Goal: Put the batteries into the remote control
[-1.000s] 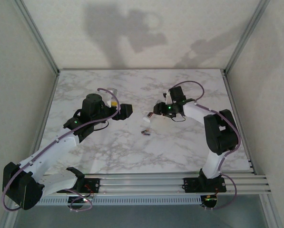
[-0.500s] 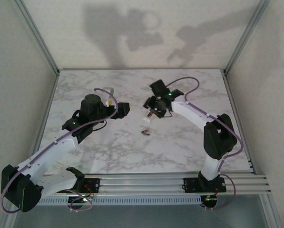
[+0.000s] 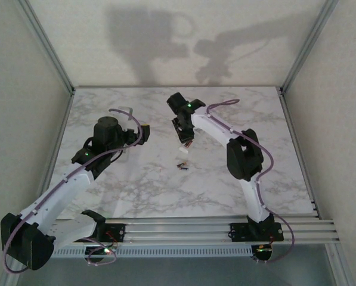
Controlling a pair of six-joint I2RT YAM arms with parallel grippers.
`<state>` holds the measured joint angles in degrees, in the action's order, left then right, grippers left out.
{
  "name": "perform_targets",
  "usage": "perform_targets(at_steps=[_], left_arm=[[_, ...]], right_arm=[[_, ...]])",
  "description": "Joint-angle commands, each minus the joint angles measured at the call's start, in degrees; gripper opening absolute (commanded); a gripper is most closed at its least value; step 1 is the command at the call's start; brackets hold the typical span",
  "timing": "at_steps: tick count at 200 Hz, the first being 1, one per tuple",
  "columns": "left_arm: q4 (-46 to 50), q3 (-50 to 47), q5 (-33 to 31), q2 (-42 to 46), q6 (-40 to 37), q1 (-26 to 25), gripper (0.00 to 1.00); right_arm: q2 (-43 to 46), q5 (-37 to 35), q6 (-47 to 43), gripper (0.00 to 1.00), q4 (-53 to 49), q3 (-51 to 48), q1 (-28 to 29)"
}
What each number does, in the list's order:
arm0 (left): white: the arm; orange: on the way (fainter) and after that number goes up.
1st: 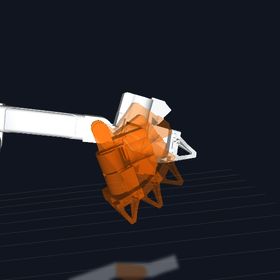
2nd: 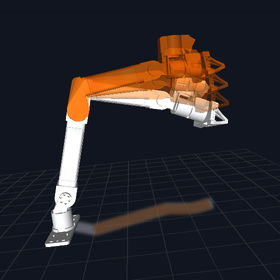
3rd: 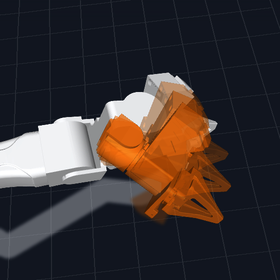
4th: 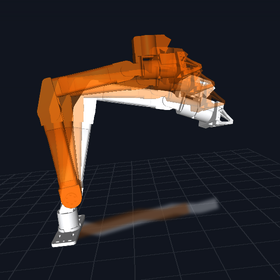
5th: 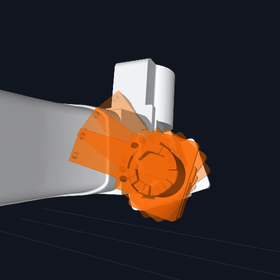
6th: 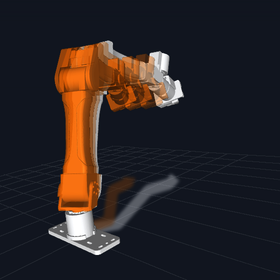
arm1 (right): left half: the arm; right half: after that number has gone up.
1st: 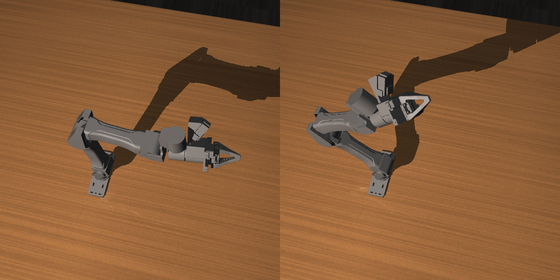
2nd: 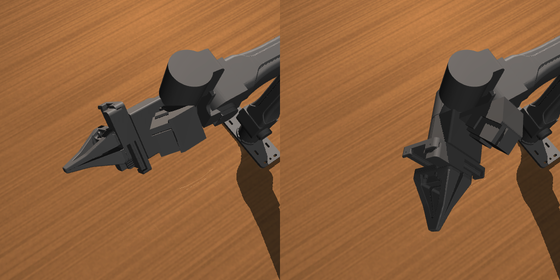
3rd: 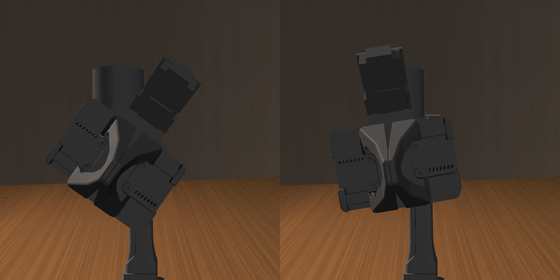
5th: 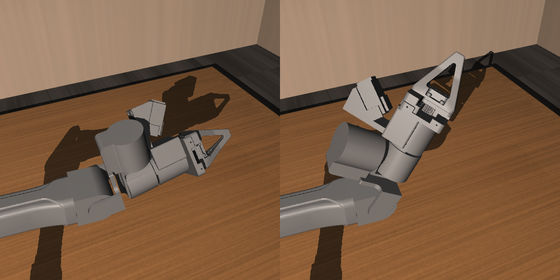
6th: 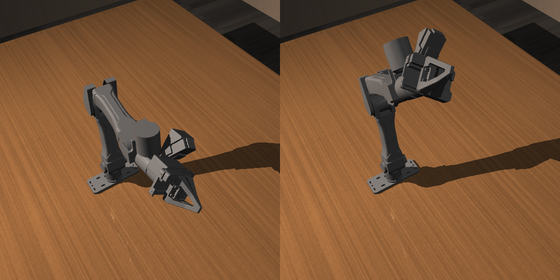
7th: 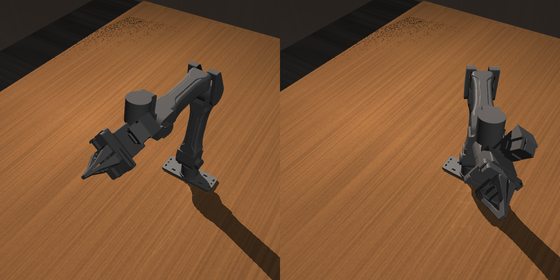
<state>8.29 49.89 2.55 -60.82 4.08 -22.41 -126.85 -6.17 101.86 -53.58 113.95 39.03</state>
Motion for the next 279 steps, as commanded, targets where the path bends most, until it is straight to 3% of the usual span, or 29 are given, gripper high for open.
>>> perform_targets(at_steps=[1, 67, 182, 279], left_arm=[[-1.29, -1.78, 2.27, 0.95, -2.51, 0.87, 1.0], [-2.73, -3.91, 3.46, 2.3, -2.91, 1.23, 0.99], [-3.06, -3.98, 4.97, 1.14, -2.77, 2.16, 1.0], [-2.68, -3.99, 4.13, 1.35, -3.01, 2.29, 0.99]], right_arm=[[-5.05, -3.46, 9.93, 0.61, -10.61, 8.53, -0.04], [-16.93, -3.5, 16.67, 0.61, -18.23, 24.9, -0.73], [-22.46, -3.23, 15.91, 0.62, -15.13, 26.32, -2.36], [-24.65, -1.72, 11.0, 0.42, -13.79, 25.95, -4.01]])
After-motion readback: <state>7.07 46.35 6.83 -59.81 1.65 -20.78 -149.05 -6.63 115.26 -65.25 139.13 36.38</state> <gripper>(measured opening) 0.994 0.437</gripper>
